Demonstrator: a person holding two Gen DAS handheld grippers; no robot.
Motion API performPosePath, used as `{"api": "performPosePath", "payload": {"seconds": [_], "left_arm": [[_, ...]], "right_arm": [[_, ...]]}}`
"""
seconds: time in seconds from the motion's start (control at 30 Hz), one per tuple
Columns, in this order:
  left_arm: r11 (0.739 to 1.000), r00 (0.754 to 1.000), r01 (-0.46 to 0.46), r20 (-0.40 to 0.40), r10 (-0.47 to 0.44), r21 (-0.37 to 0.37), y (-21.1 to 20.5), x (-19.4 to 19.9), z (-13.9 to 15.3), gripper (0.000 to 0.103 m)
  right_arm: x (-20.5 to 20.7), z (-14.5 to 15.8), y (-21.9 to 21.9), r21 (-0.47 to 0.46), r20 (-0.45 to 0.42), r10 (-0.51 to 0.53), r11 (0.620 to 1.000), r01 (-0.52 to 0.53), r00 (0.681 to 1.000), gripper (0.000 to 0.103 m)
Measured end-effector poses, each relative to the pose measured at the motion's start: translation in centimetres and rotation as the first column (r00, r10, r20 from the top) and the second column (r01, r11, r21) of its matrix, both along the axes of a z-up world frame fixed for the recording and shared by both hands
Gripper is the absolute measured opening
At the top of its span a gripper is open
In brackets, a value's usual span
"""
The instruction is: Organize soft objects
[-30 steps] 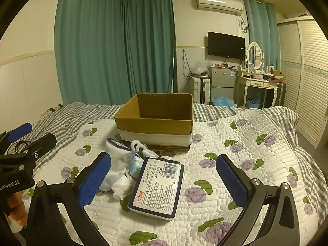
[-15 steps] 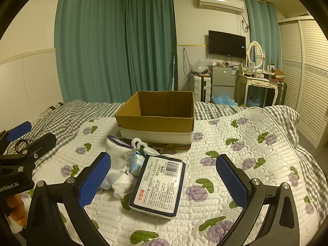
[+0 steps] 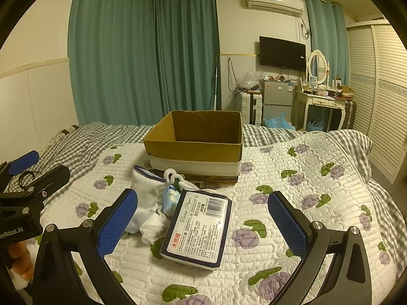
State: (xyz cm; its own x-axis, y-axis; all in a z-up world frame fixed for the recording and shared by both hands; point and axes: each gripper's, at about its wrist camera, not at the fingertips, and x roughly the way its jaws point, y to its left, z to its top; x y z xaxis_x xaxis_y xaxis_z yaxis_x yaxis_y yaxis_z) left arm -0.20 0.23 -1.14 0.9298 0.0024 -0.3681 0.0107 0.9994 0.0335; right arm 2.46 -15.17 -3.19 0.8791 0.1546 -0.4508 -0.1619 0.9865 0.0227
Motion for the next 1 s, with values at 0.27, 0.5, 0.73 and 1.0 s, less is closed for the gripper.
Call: {"api": "performPosePath", "payload": {"seconds": [0.27, 0.5, 0.73, 1.0], "left_arm": [[1.0, 1.0, -0.001, -0.003, 0.001, 0.003, -0.05, 0.05, 0.08, 0.103], [1.0, 1.0, 0.002, -0.003, -0.002, 0.003, -0.13, -0.01, 0.07, 0.103], [1.0, 1.0, 0.001, -0.003, -0.001, 0.003, -0.14, -0.04, 0.07, 0.103], [1.0, 1.0, 0.003, -0.006, -0.003, 0.005, -0.23, -0.01, -0.02, 0.103]], "right_arm": [[0.03, -0.06, 0.13, -0.002, -0.002, 0.001, 1.0, -0.001, 1.0, 0.103], [0.02, -0.15, 0.21, -0.004, -0.003, 0.002, 1.0, -0.002, 1.0, 0.103], [-0.01, -0.23, 0.24, -0.006, -0.004, 0.003, 1.0, -0.003, 1.0, 0.103], [0.03, -0.21, 0.3, -0.006, -0.005, 0.003, 1.0, -0.003, 1.0, 0.103]]}}
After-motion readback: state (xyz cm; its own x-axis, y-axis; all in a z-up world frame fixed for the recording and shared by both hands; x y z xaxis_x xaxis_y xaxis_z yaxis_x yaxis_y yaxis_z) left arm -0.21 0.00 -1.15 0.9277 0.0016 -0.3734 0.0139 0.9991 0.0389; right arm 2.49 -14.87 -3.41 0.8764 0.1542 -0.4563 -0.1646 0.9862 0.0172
